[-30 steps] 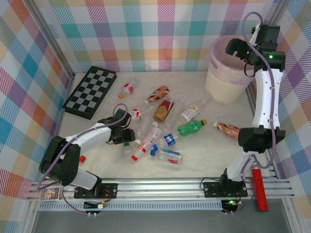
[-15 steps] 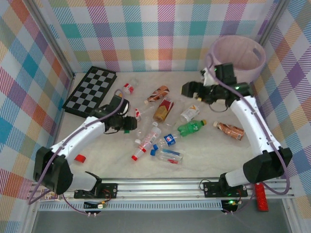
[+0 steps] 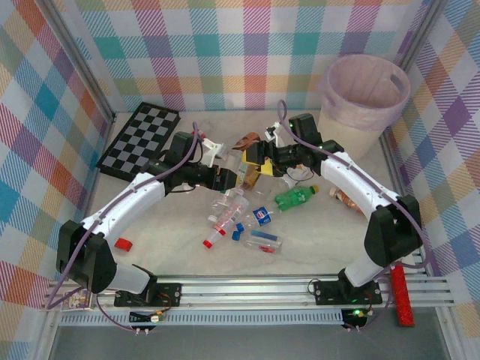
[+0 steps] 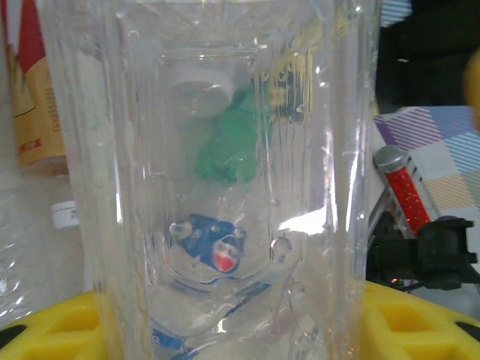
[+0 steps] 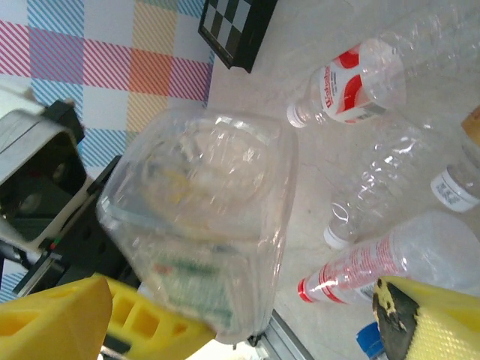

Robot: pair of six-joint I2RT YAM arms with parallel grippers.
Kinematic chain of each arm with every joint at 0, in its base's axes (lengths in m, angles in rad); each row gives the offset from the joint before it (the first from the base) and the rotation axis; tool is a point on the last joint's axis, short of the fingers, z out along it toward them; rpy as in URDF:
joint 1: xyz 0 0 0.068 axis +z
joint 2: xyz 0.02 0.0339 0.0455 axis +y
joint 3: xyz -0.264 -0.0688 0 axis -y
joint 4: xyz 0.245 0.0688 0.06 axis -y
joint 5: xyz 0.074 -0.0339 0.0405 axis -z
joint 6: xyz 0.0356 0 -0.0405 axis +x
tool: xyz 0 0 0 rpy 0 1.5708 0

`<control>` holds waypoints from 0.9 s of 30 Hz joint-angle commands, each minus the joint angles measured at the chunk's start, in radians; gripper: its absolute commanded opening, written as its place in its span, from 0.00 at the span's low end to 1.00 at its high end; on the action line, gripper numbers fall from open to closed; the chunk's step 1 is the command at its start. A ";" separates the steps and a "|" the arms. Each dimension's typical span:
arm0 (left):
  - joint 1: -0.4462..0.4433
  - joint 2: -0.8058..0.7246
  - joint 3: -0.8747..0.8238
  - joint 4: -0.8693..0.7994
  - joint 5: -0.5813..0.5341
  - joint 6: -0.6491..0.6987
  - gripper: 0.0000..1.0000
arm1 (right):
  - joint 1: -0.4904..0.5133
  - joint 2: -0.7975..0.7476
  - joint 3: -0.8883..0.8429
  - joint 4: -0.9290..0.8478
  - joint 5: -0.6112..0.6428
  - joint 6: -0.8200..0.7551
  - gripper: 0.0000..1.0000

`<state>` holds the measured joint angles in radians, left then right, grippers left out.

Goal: Put the plastic bottles in the bin

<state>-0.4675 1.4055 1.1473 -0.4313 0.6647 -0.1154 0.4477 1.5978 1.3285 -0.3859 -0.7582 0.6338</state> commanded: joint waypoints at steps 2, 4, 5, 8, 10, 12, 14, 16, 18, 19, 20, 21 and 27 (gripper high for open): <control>-0.008 0.007 0.002 0.077 0.062 -0.010 0.42 | 0.009 0.042 0.048 0.093 -0.060 0.031 0.90; -0.007 0.017 0.000 0.088 0.062 -0.012 0.42 | 0.018 0.063 0.055 0.121 -0.065 0.045 0.90; -0.009 0.022 0.001 0.090 0.064 -0.012 0.42 | 0.022 0.072 0.055 0.132 -0.068 0.053 0.90; -0.008 0.041 0.003 0.112 0.058 -0.025 0.42 | 0.040 0.103 0.065 0.143 -0.070 0.071 0.90; -0.009 0.046 -0.004 0.142 0.051 -0.037 0.42 | 0.049 0.111 0.066 0.150 -0.064 0.076 0.88; -0.010 0.048 -0.007 0.145 0.040 -0.043 0.42 | 0.050 0.107 0.064 0.141 -0.042 0.074 0.80; -0.009 0.048 -0.014 0.182 0.016 -0.043 0.42 | 0.050 0.102 0.064 0.113 -0.007 0.066 0.70; -0.009 0.045 -0.026 0.198 -0.031 -0.044 0.46 | 0.051 0.100 0.063 0.093 0.017 0.064 0.63; -0.009 0.042 -0.043 0.220 -0.057 -0.049 0.48 | 0.050 0.094 0.057 0.084 0.047 0.064 0.59; -0.008 0.039 -0.052 0.232 -0.068 -0.055 0.50 | 0.050 0.093 0.055 0.080 0.067 0.068 0.57; -0.009 0.037 -0.059 0.240 -0.075 -0.059 0.52 | 0.049 0.093 0.054 0.076 0.079 0.073 0.55; -0.009 0.034 -0.069 0.253 -0.080 -0.061 0.54 | 0.049 0.092 0.056 0.074 0.083 0.076 0.51; -0.009 0.023 -0.042 0.162 -0.148 0.034 0.98 | 0.011 0.060 0.080 0.007 0.168 0.065 0.34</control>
<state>-0.4755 1.4528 1.0889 -0.2413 0.5640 -0.1371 0.4896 1.7061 1.3746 -0.3271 -0.6491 0.6994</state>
